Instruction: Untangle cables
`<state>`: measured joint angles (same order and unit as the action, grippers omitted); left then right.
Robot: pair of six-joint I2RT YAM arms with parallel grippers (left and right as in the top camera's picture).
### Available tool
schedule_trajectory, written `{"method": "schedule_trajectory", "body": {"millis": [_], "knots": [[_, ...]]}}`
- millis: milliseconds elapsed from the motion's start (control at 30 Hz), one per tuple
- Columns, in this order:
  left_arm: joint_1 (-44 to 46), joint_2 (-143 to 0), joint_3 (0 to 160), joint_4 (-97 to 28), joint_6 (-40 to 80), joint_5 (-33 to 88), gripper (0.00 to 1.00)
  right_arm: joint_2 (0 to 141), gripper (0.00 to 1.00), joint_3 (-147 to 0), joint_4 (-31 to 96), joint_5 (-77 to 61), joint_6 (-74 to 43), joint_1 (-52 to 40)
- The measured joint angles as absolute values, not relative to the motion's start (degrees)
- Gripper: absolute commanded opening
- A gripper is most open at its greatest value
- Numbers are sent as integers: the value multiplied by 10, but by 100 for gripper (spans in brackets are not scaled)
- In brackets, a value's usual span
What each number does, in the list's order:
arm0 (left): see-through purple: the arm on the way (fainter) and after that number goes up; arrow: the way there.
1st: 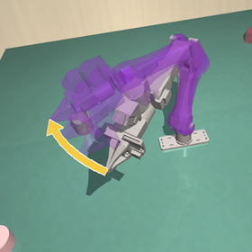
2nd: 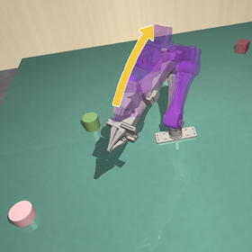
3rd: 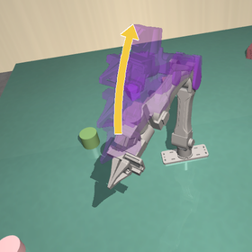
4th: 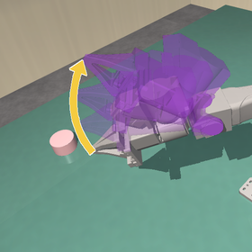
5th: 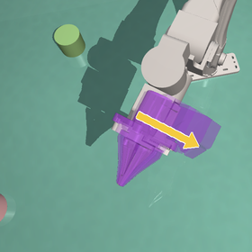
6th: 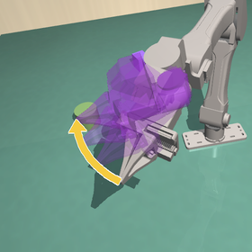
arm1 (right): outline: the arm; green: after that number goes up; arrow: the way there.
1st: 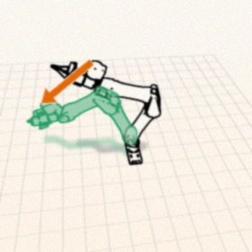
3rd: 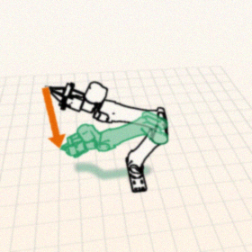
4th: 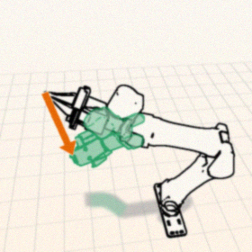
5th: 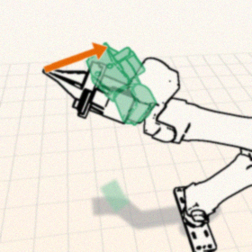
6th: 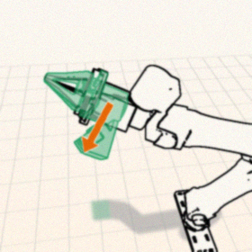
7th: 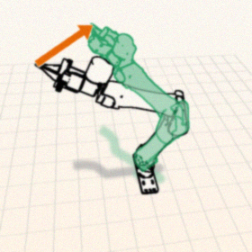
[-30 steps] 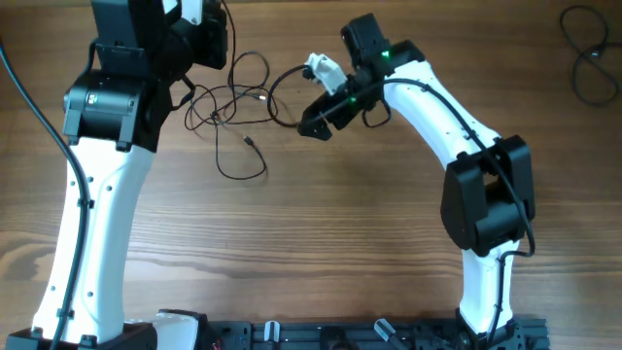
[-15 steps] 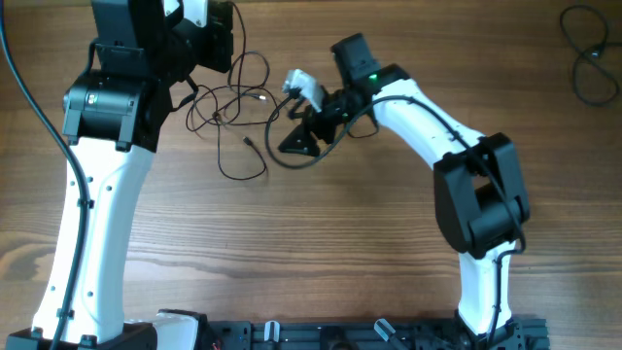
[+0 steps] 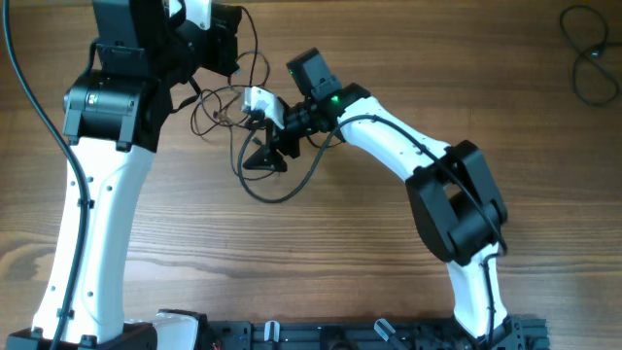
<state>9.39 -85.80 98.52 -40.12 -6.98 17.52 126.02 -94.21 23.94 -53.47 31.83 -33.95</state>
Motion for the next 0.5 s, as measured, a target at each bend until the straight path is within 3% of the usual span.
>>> {"method": "schedule_trajectory", "body": {"millis": [500], "knots": [[94, -858, 985, -401, -70, 175, 5, 1278, 100, -942, 232, -482, 308, -328]]}}
